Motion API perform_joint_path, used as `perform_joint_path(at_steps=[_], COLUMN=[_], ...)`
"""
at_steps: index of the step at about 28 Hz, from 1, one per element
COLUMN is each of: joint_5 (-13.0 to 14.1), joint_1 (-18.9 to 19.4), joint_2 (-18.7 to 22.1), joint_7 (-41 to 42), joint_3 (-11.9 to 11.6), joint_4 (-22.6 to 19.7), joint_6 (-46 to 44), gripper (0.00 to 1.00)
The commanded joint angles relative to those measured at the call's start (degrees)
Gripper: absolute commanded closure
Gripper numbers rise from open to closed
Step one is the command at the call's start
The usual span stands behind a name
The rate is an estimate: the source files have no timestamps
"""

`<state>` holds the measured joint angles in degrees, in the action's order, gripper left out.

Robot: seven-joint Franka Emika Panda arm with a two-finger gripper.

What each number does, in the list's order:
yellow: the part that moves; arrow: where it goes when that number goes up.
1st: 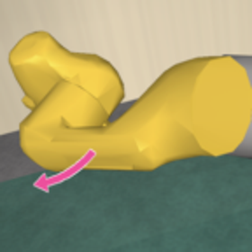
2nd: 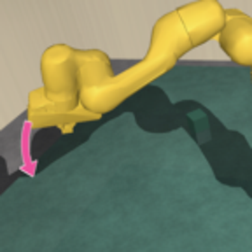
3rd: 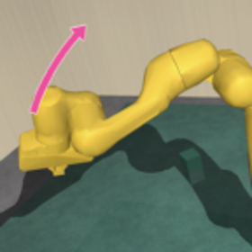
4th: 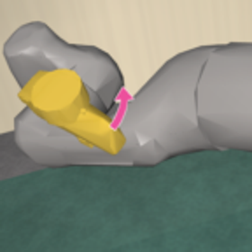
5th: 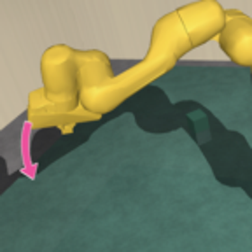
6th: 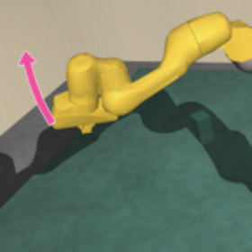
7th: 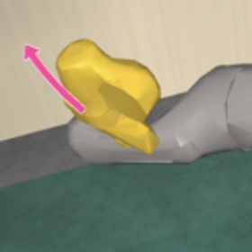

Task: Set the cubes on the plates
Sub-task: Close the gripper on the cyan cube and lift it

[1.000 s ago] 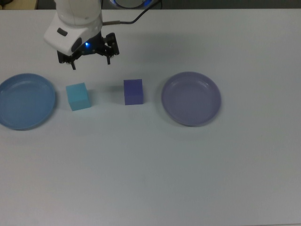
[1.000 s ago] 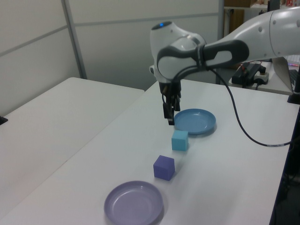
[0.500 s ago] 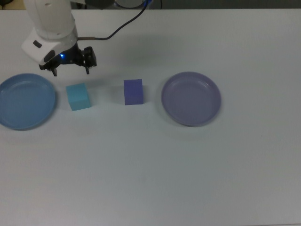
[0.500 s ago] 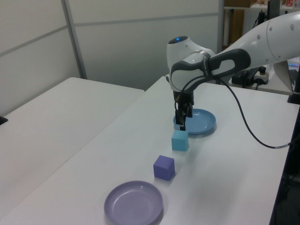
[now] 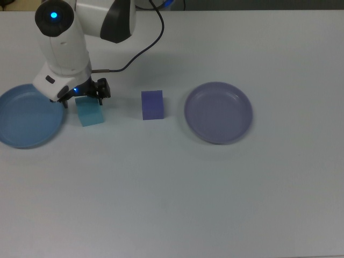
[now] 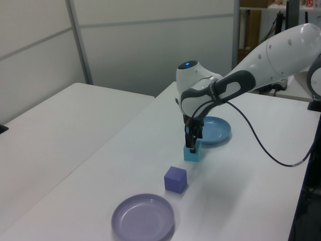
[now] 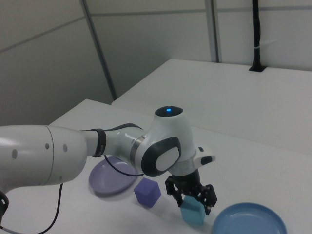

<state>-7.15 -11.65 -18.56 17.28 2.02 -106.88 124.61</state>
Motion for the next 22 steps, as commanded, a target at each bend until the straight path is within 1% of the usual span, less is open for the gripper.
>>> perform_joint_path(at_steps=[1,4,5,7,9,11,13,15,16,17,18,20,22], joint_5=[-1.82,-1.73,-1.73,-1.38,-1.12,-0.85,0.11,1.25,1.87,3.09,3.71,4.68,5.3], joint_1=[0.58,0.49,0.49,0.49,0.49,0.58,0.4,-0.04,-0.13,-0.48,-0.91,-2.4,-3.9], joint_2=[-0.77,-0.86,-0.86,-0.78,-0.51,0.01,2.03,3.35,3.88,4.67,4.76,4.85,4.5], joint_7=[-1.72,-2.07,-2.25,-2.33,-2.68,-3.3,-6.28,-7.26,-7.17,-7.0,-6.99,-6.91,-6.73], joint_3=[0.09,0.17,0.17,0.44,0.44,0.52,0.61,0.53,0.35,-0.26,-0.53,-0.88,-1.14], joint_4=[-0.35,-0.09,0.09,0.18,0.18,0.27,0.53,1.23,1.76,3.42,4.48,6.24,6.95], joint_6=[2.3,2.66,2.57,2.57,2.48,2.22,1.69,0.29,-0.85,-2.95,-4.01,-5.34,-5.26], gripper=[0.0,0.54,0.67,0.85,0.9,0.9,0.9,0.9,0.9,0.9,0.89,0.88,0.86])
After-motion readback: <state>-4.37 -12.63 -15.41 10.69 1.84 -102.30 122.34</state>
